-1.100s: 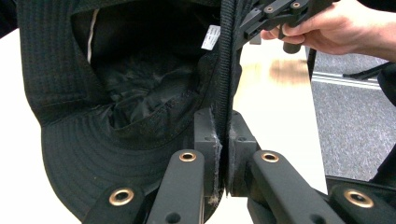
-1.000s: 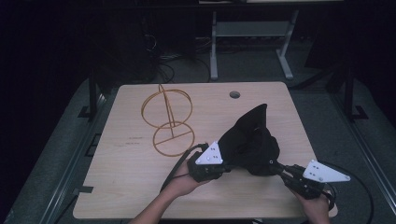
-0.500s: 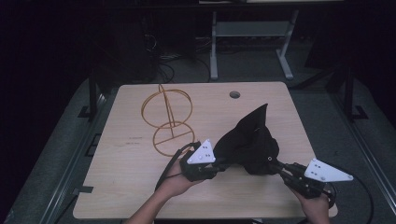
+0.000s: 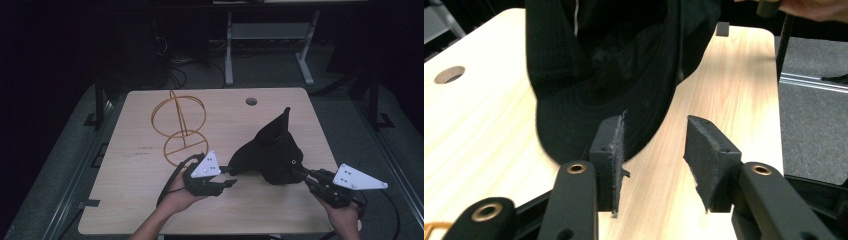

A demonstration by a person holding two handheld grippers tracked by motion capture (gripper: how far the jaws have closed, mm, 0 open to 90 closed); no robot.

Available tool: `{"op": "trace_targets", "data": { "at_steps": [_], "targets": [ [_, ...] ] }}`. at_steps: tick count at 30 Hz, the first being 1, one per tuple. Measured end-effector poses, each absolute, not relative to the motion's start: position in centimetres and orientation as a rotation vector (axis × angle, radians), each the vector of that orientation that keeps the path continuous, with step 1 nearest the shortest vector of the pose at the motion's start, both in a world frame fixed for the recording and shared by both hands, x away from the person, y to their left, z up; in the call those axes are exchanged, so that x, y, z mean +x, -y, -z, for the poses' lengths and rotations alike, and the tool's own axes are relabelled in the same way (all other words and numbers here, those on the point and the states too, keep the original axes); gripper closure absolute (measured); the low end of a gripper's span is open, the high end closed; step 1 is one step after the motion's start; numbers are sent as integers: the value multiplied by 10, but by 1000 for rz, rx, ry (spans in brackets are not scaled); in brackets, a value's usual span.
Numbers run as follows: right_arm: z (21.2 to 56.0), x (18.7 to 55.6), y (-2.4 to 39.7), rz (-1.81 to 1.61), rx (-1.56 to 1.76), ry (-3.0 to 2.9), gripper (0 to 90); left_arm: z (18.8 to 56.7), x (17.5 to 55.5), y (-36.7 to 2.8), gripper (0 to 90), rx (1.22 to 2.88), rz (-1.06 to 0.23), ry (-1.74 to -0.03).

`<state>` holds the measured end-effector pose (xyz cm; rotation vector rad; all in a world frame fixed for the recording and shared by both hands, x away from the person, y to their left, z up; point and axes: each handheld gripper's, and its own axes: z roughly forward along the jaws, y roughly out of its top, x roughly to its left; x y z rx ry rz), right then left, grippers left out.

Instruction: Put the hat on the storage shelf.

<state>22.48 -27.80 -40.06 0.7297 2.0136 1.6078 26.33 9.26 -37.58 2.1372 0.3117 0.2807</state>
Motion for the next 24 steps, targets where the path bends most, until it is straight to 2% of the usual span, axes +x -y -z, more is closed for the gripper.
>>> {"op": "trace_targets", "data": {
  "at_steps": [3, 24],
  "targets": [
    [395, 226, 279, -1607, 713, -2011, 847, 378, 261, -100, 546, 2137, -294, -332],
    [352, 237, 272, -1627, 654, -2009, 850, 412, 246, -149, 501, 2144, -314, -430]
  ]
}}
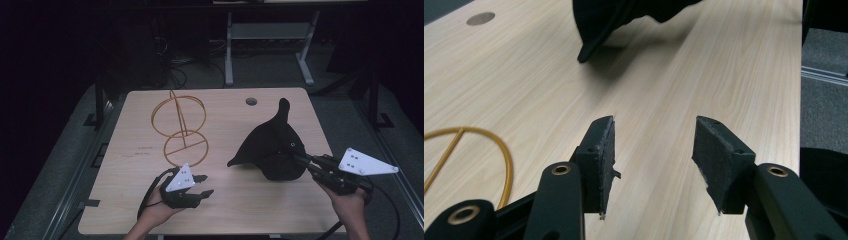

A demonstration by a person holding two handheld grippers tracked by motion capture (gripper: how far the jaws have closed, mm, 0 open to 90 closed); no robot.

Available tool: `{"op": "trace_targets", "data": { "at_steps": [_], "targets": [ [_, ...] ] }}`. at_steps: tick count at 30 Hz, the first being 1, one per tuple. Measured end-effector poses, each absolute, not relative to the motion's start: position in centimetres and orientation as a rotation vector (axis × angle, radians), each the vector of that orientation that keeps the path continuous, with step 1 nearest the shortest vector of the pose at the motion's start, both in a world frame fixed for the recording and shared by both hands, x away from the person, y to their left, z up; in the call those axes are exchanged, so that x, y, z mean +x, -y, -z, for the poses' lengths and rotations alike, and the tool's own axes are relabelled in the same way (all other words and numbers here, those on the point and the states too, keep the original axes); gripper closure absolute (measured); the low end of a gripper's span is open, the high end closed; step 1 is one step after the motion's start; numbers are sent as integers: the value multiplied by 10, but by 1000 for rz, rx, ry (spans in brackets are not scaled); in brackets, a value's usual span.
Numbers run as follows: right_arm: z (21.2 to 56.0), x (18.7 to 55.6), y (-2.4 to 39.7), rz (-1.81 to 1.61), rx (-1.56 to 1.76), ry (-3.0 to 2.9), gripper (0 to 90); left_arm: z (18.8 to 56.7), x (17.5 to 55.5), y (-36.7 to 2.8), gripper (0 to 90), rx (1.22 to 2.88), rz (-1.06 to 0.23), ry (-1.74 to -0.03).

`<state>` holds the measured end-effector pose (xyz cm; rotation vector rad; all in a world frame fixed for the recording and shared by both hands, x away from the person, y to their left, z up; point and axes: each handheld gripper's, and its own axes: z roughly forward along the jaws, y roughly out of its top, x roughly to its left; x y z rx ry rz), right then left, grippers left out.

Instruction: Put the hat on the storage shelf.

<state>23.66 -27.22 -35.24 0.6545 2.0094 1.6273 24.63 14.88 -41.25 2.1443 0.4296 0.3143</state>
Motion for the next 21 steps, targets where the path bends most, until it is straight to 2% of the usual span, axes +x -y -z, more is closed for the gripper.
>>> {"op": "trace_targets", "data": {
  "at_steps": [12, 21],
  "targets": [
    [338, 247, 265, -1642, 624, -2026, 851, 420, 245, -157, 447, 2134, -300, -465],
    [325, 254, 258, -1657, 614, -2035, 852, 423, 246, -159, 445, 2134, -302, -470]
  ]
}}
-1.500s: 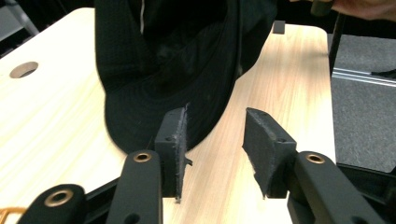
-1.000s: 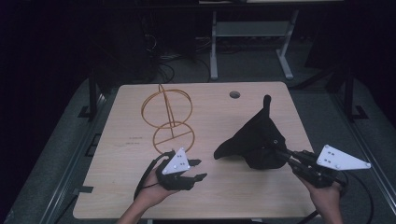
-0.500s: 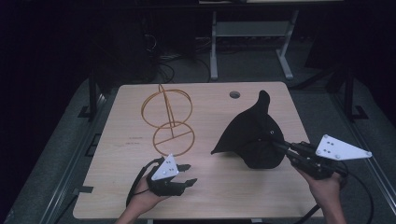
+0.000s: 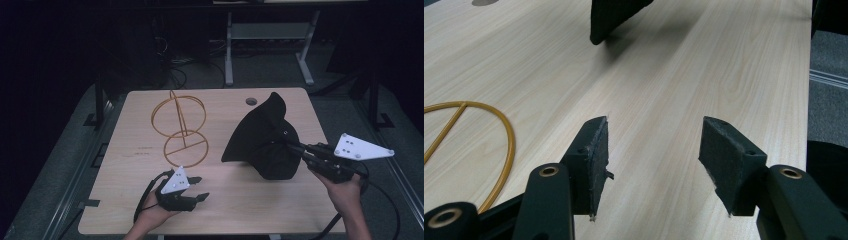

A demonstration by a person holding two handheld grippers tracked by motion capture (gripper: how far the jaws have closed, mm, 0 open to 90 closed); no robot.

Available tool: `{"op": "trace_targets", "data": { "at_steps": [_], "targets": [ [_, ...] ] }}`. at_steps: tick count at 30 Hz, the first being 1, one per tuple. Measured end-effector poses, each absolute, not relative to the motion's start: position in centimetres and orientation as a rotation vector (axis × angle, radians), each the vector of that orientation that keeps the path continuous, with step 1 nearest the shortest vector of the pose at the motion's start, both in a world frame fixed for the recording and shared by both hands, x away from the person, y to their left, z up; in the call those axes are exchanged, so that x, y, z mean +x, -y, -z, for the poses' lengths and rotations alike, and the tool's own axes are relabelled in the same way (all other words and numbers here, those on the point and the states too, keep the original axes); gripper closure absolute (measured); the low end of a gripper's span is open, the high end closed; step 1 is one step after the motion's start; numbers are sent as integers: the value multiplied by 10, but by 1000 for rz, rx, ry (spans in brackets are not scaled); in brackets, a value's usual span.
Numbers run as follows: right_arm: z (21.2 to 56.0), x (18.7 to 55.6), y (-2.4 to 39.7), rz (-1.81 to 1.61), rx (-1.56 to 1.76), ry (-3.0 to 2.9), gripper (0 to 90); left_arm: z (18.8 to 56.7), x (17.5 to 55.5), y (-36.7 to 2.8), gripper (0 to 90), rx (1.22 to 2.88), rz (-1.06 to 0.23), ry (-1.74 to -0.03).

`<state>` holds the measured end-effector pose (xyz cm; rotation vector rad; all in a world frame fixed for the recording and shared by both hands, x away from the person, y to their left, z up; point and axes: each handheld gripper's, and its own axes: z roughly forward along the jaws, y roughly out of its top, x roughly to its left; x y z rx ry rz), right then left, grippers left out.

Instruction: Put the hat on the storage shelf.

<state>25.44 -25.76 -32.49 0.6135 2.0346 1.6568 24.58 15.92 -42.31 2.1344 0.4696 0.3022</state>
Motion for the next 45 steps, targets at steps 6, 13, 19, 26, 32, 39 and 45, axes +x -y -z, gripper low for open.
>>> {"op": "trace_targets", "data": {
  "at_steps": [6, 13, 19, 26, 32, 39, 45],
  "targets": [
    [315, 259, 252, -1657, 589, -2038, 852, 425, 247, -160, 437, 2127, -300, -475],
    [303, 266, 247, -1667, 571, -2036, 852, 426, 247, -162, 435, 2131, -301, -474],
    [292, 274, 241, -1682, 555, -2038, 852, 428, 248, -162, 430, 2126, -298, -483],
    [283, 282, 231, -1703, 545, -2047, 852, 427, 249, -163, 418, 2132, -294, -481],
    [278, 289, 222, -1720, 535, -2057, 852, 428, 249, -162, 417, 2135, -285, -471],
    [270, 299, 213, -1734, 526, -2073, 852, 431, 249, -160, 406, 2145, -278, -472],
    [263, 306, 203, -1735, 520, -2087, 852, 432, 249, -161, 394, 2146, -280, -477]
  ]
}}
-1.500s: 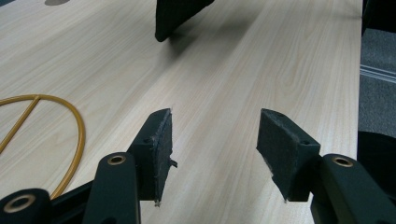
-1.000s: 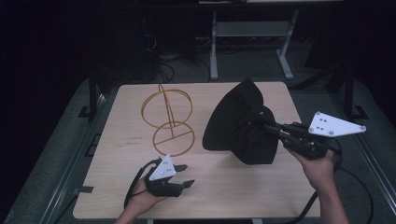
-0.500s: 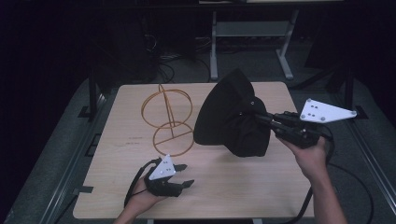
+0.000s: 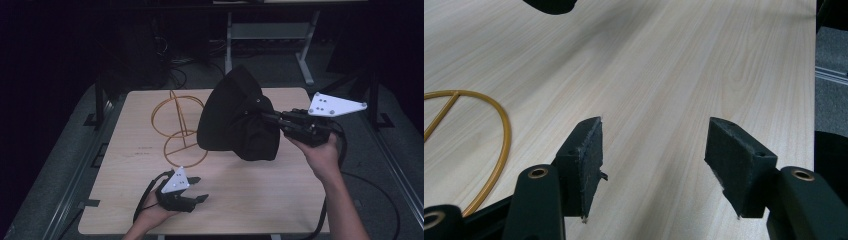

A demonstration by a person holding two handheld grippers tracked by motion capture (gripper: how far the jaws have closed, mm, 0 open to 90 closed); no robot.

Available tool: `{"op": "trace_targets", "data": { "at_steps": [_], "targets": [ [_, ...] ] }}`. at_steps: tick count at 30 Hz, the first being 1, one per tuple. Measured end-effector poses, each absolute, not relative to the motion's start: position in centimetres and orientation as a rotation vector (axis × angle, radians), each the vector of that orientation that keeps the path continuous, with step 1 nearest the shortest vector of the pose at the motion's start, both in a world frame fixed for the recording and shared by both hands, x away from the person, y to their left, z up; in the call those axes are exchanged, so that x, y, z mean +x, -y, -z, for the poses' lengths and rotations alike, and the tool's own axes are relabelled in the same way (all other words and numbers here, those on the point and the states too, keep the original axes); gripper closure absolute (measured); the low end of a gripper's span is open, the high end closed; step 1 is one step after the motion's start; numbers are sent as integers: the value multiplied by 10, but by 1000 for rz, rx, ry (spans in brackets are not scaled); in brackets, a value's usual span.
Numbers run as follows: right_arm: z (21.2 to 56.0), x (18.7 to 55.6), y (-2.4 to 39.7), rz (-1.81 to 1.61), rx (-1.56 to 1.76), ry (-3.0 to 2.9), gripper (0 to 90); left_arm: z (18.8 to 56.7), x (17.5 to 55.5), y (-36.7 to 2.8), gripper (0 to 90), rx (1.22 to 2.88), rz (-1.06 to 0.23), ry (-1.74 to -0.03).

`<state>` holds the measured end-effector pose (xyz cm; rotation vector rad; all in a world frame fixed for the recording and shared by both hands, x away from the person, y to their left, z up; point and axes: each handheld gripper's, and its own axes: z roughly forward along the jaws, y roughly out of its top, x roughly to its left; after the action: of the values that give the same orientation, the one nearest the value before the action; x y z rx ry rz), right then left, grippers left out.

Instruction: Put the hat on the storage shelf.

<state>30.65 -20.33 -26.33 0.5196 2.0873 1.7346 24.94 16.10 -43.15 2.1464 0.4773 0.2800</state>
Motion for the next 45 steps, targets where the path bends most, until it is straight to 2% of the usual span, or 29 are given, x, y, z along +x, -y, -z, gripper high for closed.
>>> {"op": "trace_targets", "data": {
  "at_steps": [25, 37, 45],
  "targets": [
    [223, 327, 157, -1763, 431, -2142, 851, 431, 247, -157, 386, 2154, -278, -456],
    [192, 350, 126, -1755, 403, -2185, 851, 430, 247, -158, 384, 2147, -270, -453],
    [184, 366, 103, -1780, 409, -2206, 850, 431, 245, -152, 385, 2164, -259, -431]
  ]
}}
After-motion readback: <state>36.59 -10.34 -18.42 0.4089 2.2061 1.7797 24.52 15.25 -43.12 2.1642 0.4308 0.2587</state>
